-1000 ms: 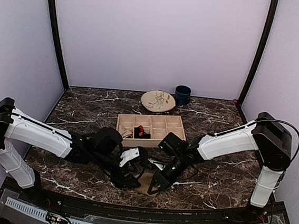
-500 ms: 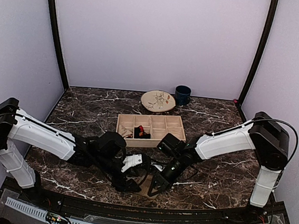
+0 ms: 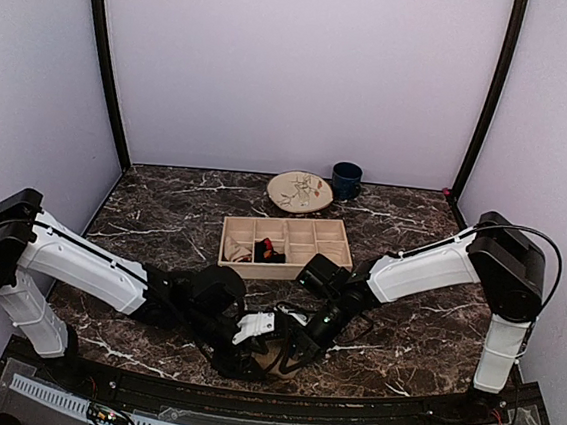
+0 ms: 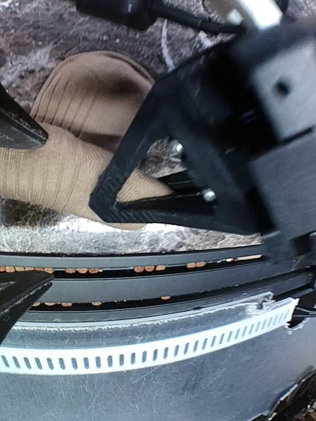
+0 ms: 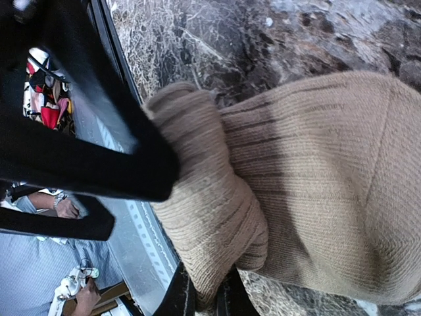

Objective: Roll the socks
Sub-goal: Roll the sock at the center of the board.

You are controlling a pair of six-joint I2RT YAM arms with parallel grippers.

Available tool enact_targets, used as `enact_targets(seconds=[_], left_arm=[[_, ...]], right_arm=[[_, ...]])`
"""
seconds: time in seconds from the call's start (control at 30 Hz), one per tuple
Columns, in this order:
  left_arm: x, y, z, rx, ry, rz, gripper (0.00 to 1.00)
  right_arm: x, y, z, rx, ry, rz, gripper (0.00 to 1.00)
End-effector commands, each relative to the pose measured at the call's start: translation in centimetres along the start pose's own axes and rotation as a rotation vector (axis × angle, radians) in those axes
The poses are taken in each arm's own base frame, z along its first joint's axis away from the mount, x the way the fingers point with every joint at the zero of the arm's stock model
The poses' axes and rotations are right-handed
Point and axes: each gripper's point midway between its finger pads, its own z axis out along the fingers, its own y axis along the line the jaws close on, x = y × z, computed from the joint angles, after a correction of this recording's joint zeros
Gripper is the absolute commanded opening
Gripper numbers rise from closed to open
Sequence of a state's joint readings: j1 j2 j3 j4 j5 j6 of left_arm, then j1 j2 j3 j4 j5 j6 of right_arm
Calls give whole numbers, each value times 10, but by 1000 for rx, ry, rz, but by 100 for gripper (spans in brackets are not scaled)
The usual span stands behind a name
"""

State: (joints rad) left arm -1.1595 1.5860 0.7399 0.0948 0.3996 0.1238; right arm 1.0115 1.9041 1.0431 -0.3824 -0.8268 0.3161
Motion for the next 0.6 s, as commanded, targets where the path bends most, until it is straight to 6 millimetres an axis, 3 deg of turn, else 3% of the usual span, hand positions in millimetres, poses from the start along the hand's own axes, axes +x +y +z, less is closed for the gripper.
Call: enact_targets(seconds=[0.0, 0.4, 0.57], left_arm=[[8, 1, 9, -21, 51, 20, 64], [22, 11, 26, -95, 106, 50, 60], [26, 9, 32, -75, 124, 62, 43]], right_arm=[[-1, 1, 1, -31, -2, 3, 0], [6, 0, 3, -52, 2, 14, 0], [8, -1, 4, -56, 0, 21, 0]])
